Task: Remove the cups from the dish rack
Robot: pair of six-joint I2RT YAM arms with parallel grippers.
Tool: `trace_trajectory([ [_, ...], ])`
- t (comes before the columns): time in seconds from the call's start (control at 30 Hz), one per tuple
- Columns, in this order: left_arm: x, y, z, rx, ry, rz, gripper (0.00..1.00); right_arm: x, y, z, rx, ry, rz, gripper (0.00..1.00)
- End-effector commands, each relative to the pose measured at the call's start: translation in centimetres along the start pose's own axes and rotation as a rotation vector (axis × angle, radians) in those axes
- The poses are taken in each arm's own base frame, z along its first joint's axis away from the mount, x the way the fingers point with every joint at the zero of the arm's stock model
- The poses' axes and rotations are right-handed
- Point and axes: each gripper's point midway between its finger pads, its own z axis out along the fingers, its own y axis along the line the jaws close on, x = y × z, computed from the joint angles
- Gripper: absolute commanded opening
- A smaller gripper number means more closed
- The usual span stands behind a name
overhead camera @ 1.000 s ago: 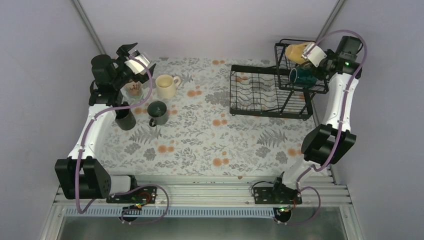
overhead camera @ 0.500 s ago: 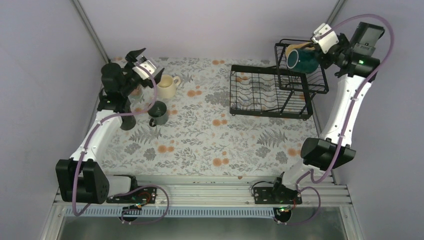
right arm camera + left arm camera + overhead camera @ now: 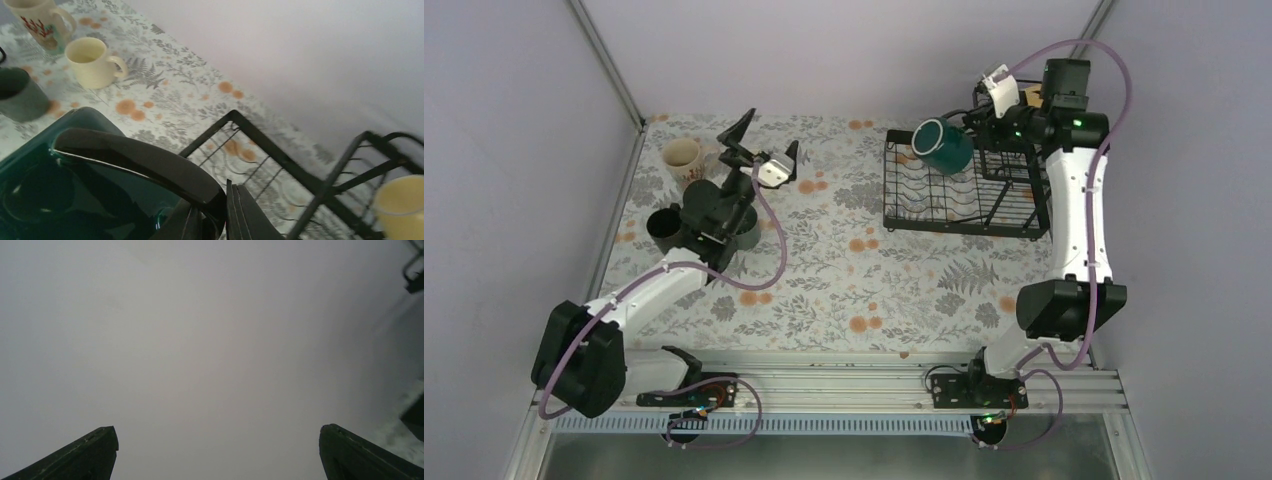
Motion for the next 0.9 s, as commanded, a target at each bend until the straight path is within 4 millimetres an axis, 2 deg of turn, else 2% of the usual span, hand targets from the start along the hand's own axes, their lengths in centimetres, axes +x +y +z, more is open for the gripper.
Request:
trace_trajectory([
  [0.0,-3.2,4.3,-0.3,-0.258,-0.073,0.062,1.00,-5.3,1.6,-1.5,-0.036,-0.203,0.148,0.03],
  [0.1,-4.8,2.6,-1.4,-0.311,-0.154,0.124,1.00,-6.2,2.3,0.2,-0.105,-0.202,0.254,0.03],
  [0.17,-5.9,1.2,-2.0,-0.360,-0.204,0.214,1.00,-6.0,2.3,2.4,-0.164,-0.179,0.333,0.03],
  [0.27,-7.1,-0.3,-2.5,-0.444,-0.246,0.326,1.00,-6.2,3.6,3.8,-0.229,-0.185,0.358,0.03],
  [0.37,-8.1,-0.9,-2.9,-0.539,-0.279,0.355,1.00,-6.1,4.5,4.8,-0.317,-0.191,0.414,0.03],
  [0.43,-8.1,-1.6,-1.9,-0.552,-0.256,0.386,1.00,-6.3,5.3,5.0,-0.386,-0.202,0.450,0.03],
  [0.67,-9.7,-1.9,-0.2,-0.582,-0.298,0.380,1.00,-7.0,7.5,5.9,-0.547,-0.218,0.535,0.03],
  [0.87,-10.2,-3.9,1.5,-0.565,-0.318,0.378,1.00,-7.1,8.3,6.2,-0.651,-0.221,0.592,0.03],
])
